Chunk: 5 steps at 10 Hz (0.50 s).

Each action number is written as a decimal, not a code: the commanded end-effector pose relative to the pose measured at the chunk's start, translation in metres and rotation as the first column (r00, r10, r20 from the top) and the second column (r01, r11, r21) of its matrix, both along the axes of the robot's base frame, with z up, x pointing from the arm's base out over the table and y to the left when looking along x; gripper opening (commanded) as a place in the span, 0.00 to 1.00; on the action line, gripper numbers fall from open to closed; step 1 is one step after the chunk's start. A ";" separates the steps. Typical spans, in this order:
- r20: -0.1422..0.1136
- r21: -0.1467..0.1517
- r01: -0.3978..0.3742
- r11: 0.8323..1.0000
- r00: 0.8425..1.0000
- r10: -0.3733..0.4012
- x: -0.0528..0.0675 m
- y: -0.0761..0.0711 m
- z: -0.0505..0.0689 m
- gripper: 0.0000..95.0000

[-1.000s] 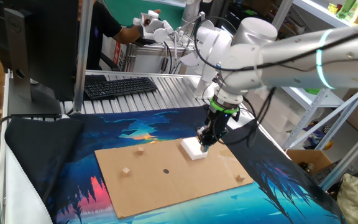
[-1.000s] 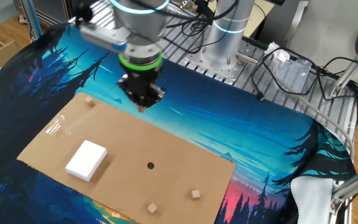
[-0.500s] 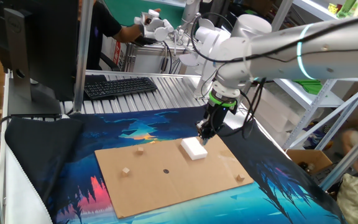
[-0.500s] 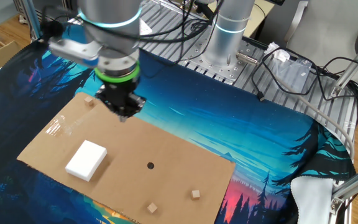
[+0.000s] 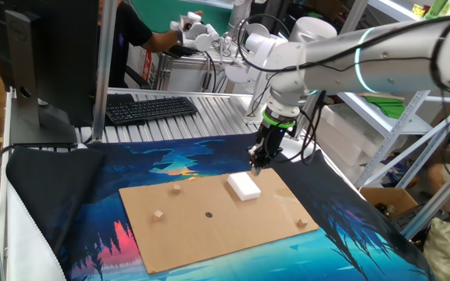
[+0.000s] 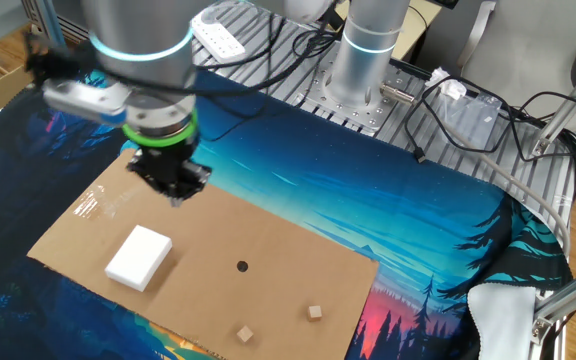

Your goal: Clean the tabletop with a sponge

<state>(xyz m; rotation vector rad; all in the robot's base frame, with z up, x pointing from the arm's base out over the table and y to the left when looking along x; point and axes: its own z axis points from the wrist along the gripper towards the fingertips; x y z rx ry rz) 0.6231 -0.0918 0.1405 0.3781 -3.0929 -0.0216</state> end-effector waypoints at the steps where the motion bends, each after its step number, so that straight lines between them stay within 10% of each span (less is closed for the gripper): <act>1: 0.011 -0.011 0.005 1.000 1.000 -0.005 0.001 0.000 -0.006 0.00; 5: 0.011 0.002 0.012 1.000 1.000 -0.012 -0.002 -0.007 -0.021 0.00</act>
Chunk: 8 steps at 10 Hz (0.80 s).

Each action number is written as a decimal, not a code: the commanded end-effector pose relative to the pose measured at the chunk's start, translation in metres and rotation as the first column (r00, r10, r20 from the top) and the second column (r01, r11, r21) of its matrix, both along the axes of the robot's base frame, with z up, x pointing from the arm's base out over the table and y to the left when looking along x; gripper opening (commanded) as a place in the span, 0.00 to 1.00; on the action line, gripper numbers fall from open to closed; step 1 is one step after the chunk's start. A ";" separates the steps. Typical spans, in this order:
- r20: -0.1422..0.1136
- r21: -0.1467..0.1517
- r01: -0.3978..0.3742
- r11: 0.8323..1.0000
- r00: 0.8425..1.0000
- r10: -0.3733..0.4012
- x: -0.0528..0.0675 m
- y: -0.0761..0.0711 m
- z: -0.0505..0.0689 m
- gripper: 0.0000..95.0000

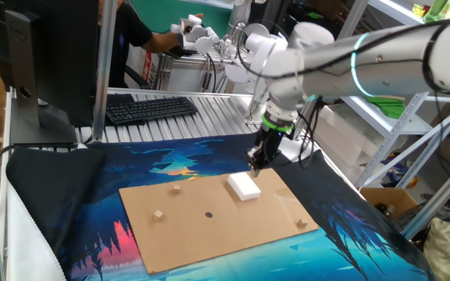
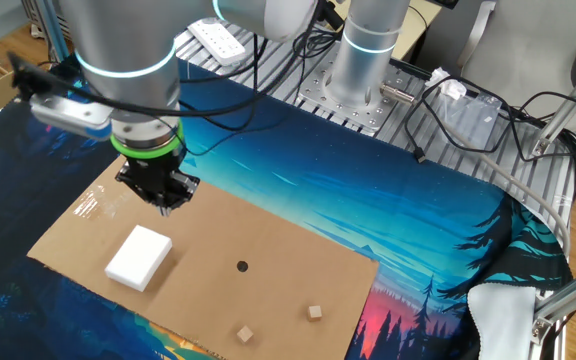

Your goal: Clean the tabletop with a sponge

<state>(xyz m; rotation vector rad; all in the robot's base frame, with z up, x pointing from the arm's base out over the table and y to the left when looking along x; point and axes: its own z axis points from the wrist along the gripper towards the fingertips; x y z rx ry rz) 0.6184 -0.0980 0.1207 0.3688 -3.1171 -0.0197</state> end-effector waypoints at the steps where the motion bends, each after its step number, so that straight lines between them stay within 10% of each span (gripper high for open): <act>1: -0.015 0.001 0.003 1.000 1.000 -0.003 0.002 -0.003 -0.001 0.00; 8: -0.013 0.001 0.039 0.999 0.999 -0.039 0.001 -0.002 -0.014 0.00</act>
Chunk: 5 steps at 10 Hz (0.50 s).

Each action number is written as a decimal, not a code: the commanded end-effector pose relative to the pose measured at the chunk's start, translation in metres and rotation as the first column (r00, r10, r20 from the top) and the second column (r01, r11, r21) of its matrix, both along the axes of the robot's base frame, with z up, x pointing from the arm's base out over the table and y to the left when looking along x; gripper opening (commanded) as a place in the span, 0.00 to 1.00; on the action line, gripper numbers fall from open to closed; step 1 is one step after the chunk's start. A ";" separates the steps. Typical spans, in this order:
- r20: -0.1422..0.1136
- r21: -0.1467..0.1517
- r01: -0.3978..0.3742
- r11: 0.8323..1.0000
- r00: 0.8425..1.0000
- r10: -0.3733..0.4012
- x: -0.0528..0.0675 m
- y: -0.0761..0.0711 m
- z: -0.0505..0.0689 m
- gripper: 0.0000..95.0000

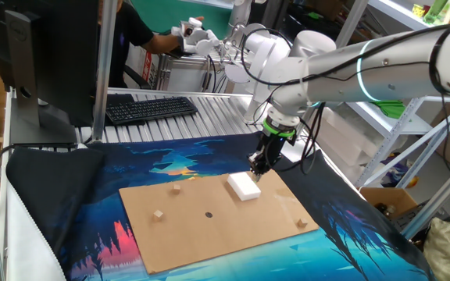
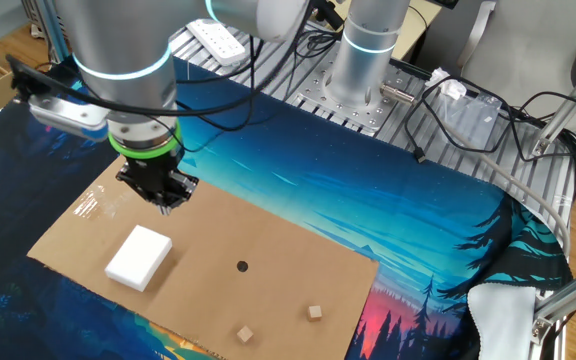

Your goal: Clean the tabletop with a sponge

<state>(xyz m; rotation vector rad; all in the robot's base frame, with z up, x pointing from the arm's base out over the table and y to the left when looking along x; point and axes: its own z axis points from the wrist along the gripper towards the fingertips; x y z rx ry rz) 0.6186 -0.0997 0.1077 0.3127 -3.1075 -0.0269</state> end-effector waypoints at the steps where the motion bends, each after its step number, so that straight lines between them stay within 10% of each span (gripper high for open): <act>1: 0.004 -0.002 0.007 1.000 1.000 -0.007 0.001 0.000 -0.001 0.00; 5: -0.005 -0.006 0.007 1.000 1.000 -0.007 0.001 0.000 -0.002 0.00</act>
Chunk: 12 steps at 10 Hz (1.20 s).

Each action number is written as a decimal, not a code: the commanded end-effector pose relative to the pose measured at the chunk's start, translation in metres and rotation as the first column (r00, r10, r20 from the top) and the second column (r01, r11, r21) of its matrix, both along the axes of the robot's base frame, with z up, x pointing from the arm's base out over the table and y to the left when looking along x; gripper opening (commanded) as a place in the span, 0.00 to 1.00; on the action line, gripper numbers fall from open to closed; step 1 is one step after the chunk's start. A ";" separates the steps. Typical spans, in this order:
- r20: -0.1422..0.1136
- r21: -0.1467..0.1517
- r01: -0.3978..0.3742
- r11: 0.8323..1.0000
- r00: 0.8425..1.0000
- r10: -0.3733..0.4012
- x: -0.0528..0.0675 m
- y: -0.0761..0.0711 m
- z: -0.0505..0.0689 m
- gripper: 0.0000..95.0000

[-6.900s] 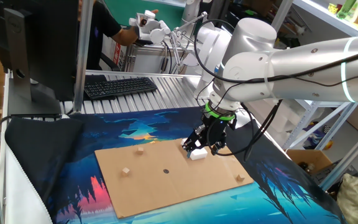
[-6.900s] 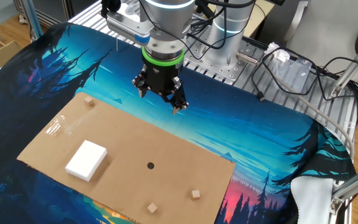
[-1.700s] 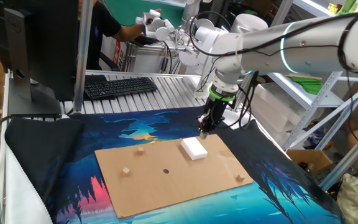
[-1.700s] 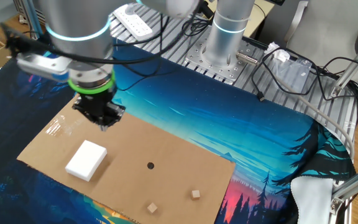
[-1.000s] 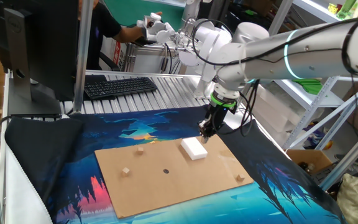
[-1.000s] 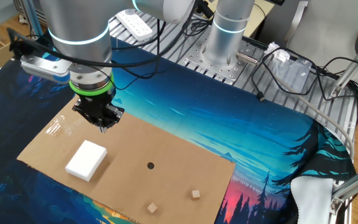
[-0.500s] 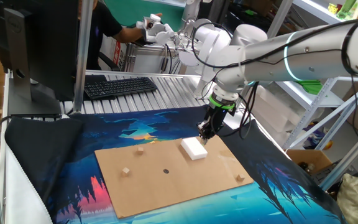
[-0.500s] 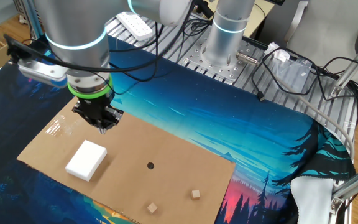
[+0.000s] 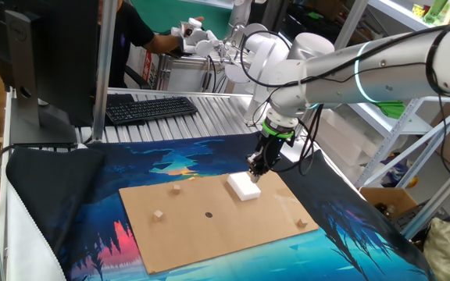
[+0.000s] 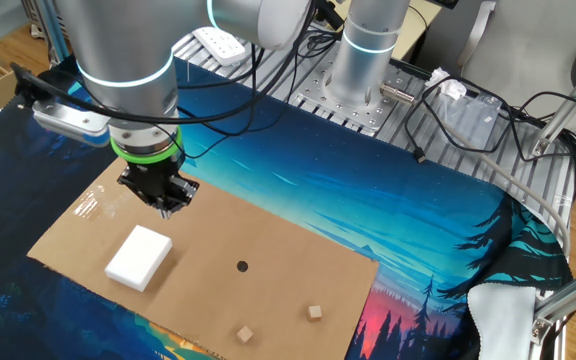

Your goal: Clean the tabletop with a sponge

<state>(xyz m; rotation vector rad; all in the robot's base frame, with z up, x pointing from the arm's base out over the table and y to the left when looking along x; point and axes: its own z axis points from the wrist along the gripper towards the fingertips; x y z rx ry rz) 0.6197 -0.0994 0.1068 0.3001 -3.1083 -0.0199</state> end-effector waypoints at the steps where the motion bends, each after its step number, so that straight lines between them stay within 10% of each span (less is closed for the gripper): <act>1: -0.006 0.002 0.002 1.000 1.000 -0.002 0.000 0.000 -0.001 0.00; 12: -0.052 0.000 0.022 1.000 0.998 -0.022 0.000 0.000 -0.001 0.00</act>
